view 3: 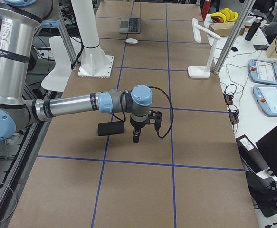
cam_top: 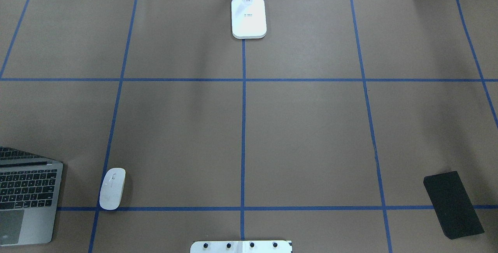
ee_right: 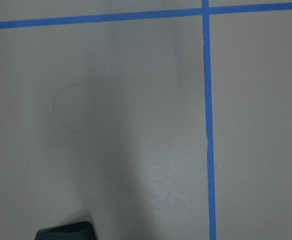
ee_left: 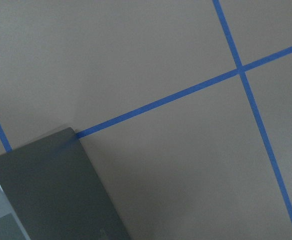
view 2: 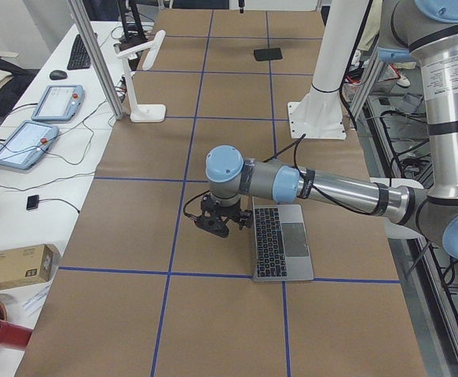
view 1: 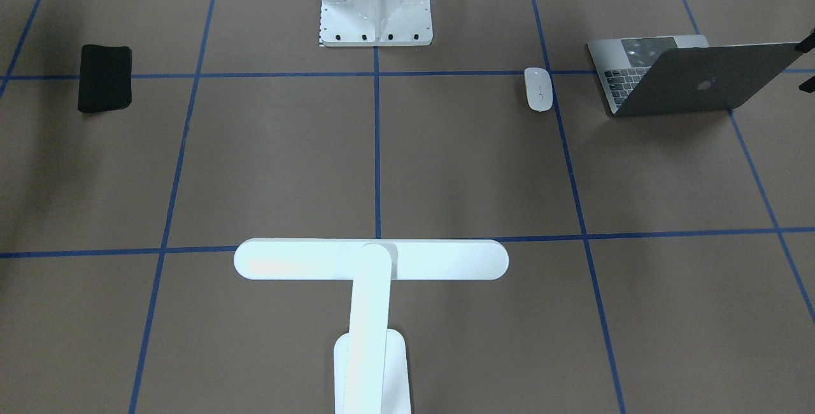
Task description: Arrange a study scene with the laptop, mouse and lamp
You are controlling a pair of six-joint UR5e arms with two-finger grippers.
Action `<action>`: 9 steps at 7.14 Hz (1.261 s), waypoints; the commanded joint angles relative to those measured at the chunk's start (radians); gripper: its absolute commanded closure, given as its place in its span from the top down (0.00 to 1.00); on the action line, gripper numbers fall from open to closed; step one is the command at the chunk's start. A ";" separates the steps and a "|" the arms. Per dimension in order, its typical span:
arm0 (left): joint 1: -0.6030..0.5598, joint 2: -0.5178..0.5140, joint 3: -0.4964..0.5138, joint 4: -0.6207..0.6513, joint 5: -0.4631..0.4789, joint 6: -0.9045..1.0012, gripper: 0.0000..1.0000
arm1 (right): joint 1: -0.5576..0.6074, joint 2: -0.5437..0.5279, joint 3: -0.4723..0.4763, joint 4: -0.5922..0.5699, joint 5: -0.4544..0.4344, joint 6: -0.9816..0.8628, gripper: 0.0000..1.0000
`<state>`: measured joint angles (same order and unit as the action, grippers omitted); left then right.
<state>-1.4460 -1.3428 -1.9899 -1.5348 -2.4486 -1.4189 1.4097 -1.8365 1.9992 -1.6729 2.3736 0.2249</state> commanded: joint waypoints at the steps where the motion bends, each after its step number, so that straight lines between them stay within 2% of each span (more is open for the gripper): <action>1: 0.033 0.039 -0.033 0.004 0.002 -0.069 1.00 | 0.000 -0.026 0.012 0.030 0.025 0.007 0.99; 2: 0.045 0.069 -0.055 0.005 0.002 -0.081 1.00 | 0.000 -0.036 0.026 0.031 0.027 0.007 1.00; 6: 0.166 0.080 -0.102 -0.048 0.008 -0.380 1.00 | 0.000 -0.059 0.053 0.031 0.027 0.007 1.00; 9: 0.226 0.109 -0.099 -0.059 0.028 -0.407 1.00 | 0.000 -0.069 0.067 0.031 0.035 0.007 0.99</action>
<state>-1.2389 -1.2488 -2.0905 -1.5903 -2.4319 -1.8198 1.4104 -1.9010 2.0629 -1.6414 2.4031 0.2323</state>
